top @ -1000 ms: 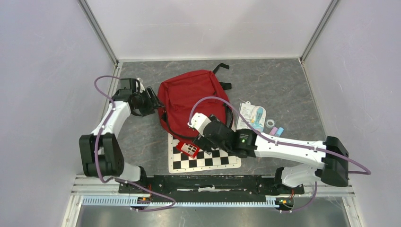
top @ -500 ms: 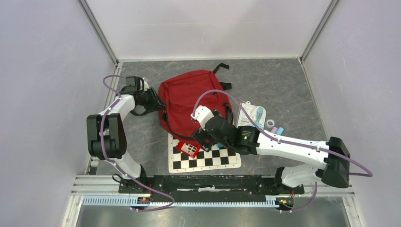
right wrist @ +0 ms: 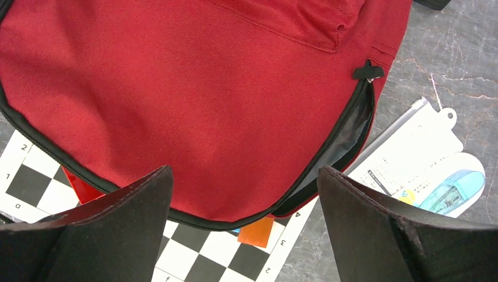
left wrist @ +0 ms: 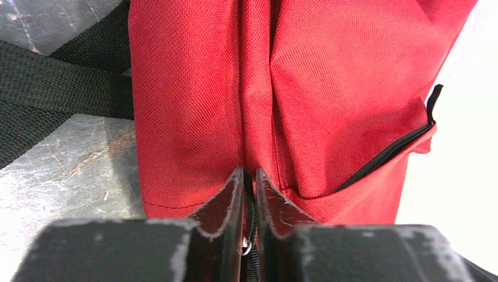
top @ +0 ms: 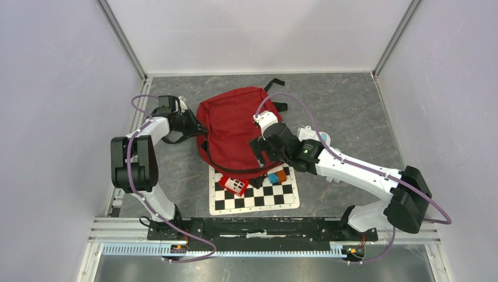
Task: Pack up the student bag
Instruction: Zip the student bag at the center of the board.
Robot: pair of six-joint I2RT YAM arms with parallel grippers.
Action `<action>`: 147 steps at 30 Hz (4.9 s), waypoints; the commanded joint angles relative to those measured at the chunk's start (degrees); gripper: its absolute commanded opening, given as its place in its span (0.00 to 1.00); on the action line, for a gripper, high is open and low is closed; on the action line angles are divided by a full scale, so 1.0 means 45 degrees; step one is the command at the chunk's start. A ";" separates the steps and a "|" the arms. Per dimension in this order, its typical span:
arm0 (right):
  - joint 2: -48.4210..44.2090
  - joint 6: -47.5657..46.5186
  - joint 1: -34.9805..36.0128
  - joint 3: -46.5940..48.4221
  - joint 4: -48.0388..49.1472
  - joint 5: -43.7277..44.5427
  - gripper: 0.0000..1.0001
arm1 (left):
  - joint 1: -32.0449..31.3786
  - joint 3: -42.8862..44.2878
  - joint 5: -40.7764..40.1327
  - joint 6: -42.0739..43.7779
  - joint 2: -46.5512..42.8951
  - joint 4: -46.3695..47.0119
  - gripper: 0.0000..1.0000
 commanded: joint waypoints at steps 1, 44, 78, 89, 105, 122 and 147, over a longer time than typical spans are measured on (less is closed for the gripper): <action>0.0113 0.0312 -0.0426 0.0750 0.0186 -0.0532 0.97 | -0.0025 0.0213 0.0616 -0.0453 0.0071 0.0508 0.13; 1.0336 -0.1719 0.0220 0.9082 0.3990 -0.0255 0.59 | 0.0146 -0.3455 0.0876 -0.0373 -0.5124 0.1482 0.02; 1.1218 -0.0908 -0.0053 1.0139 0.4399 -0.0262 0.00 | -0.2079 -0.6850 0.1152 -0.2037 -1.0331 0.1525 0.02; 1.1194 -0.0523 -0.0191 1.0219 0.4419 -0.0363 0.00 | -0.3259 -0.7000 0.1105 -0.1440 -1.1159 -0.0166 0.02; 0.9552 -0.0632 -0.0411 0.9374 0.3863 -0.1201 0.28 | -0.5295 -0.6511 -0.0005 -0.2869 -1.0659 0.1090 0.02; 0.0457 -0.2799 -0.1217 -0.0368 0.3617 -0.3288 0.86 | -0.5264 -0.5613 -0.1629 -0.4037 -1.1229 -0.0331 0.02; 0.1322 -0.5882 0.2599 -0.1638 0.5640 -0.0827 0.84 | -0.5194 -0.3871 -0.2226 -0.3948 -1.0781 -0.1551 0.02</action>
